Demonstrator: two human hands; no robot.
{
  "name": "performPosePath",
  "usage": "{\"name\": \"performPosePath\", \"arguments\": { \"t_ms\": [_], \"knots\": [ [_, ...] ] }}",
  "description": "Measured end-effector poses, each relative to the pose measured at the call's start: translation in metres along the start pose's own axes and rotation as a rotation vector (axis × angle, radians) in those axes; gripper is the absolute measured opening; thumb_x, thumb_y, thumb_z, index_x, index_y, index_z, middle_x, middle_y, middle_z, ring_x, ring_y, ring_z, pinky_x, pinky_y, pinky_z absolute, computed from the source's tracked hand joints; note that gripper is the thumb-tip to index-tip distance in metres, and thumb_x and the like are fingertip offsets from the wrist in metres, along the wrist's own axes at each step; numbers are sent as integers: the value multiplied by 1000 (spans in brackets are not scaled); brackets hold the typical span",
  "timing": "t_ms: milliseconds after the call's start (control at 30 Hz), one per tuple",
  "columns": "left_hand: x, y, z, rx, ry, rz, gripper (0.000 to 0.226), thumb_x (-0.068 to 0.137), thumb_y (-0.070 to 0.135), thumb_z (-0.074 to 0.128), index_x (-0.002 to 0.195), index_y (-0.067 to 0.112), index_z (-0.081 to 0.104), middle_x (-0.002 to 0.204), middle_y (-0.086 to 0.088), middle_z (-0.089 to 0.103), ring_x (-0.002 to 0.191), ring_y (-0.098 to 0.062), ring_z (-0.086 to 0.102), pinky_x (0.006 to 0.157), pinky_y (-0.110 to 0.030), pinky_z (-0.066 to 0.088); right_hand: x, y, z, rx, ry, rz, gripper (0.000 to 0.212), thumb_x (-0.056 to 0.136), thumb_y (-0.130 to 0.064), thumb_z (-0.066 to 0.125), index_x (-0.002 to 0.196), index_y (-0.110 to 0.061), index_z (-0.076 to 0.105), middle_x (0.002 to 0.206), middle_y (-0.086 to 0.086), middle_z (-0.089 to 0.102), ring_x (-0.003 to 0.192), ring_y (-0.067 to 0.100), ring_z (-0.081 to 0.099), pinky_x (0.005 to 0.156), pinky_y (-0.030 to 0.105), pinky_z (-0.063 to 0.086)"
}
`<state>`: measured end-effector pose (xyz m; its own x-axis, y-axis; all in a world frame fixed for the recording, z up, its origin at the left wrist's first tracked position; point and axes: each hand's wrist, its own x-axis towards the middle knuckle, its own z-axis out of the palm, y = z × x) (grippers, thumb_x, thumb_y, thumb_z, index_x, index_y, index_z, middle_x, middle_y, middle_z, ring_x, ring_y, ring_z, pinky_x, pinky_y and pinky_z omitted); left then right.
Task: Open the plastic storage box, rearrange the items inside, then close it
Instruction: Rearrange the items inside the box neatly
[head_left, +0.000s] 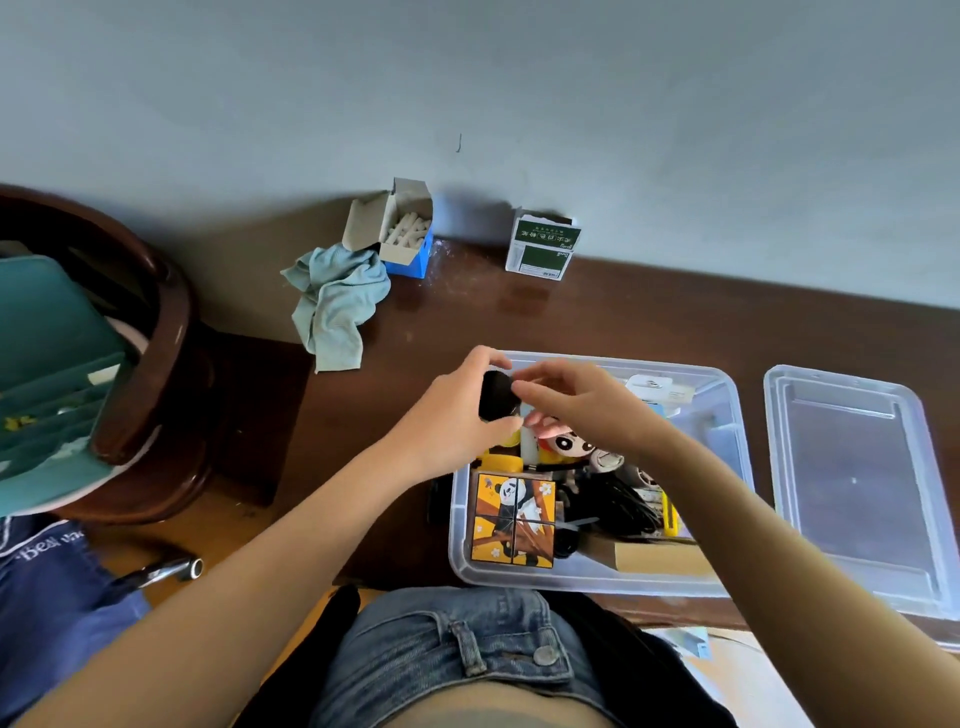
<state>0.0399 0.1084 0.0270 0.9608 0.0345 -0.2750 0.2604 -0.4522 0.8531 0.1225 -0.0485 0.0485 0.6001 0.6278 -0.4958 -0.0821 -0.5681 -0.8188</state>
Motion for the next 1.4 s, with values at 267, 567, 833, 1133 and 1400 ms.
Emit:
{"name": "performPosePath", "arguments": {
  "t_ms": [267,567,833,1133,1400],
  "knots": [
    [9,8,24,211,79,140,44,79,23,74,121,23,58,111,5,40,98,-11,52,87,-21,47,-10,10,2,-240,147,33,22,82,-34,69,99,-20,65,83,-10,67,75,10,67,68,22,54],
    [9,4,27,199,148,199,67,78,13,73,135,26,41,115,4,46,105,-12,52,88,-25,48,5,17,5,-420,260,32,33,71,-39,72,89,-15,58,73,-5,62,65,10,58,50,21,40],
    [0,-39,2,81,187,-147,69,81,14,72,138,28,37,124,-2,40,94,-8,53,72,-10,40,31,31,27,-972,17,-125,41,79,-20,67,114,-17,46,98,1,63,88,22,61,61,29,48],
    [-4,-58,0,-20,70,-212,66,80,22,74,134,34,39,129,1,38,93,-6,57,70,-11,43,75,60,54,-1341,-67,-96,29,89,-4,55,117,-6,50,104,7,65,94,25,63,64,30,42],
    [-3,-61,0,-55,61,-205,65,79,22,74,133,35,40,126,3,38,92,-6,57,70,-10,42,86,69,54,-1462,-77,-256,29,90,-13,54,119,-7,52,111,8,64,104,25,59,90,33,42]
  ]
}}
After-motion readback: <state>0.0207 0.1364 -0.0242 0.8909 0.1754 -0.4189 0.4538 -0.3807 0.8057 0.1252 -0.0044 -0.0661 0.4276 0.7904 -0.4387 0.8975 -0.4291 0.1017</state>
